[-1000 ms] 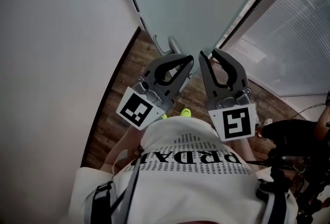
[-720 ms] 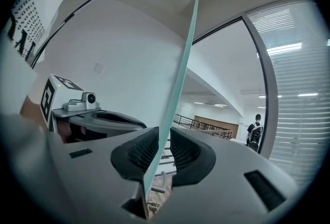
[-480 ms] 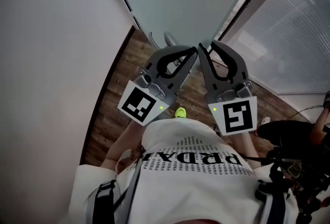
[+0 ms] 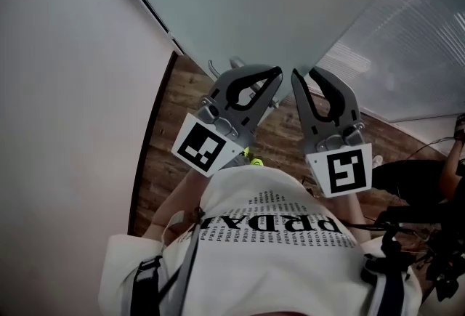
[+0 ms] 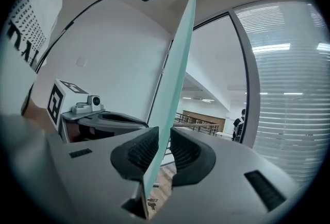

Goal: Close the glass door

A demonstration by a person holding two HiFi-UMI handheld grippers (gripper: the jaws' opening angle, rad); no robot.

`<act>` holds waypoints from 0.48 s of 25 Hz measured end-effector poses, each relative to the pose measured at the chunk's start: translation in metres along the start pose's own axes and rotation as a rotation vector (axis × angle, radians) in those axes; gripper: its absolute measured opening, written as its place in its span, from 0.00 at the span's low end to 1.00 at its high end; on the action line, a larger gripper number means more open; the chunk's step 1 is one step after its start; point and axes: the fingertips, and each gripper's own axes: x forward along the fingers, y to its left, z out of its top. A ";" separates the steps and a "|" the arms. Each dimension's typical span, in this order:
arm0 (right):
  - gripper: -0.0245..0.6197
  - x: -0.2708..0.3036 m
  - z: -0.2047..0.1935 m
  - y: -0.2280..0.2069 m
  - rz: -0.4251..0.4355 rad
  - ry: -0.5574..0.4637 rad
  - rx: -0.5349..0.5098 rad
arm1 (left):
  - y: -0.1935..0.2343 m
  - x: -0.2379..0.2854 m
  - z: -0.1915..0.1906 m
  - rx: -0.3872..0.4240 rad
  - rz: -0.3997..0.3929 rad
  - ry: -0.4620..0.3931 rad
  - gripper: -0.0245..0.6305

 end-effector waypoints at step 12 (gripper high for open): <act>0.13 0.003 0.028 0.003 0.015 -0.057 -0.042 | 0.001 0.000 0.010 0.032 0.021 0.006 0.03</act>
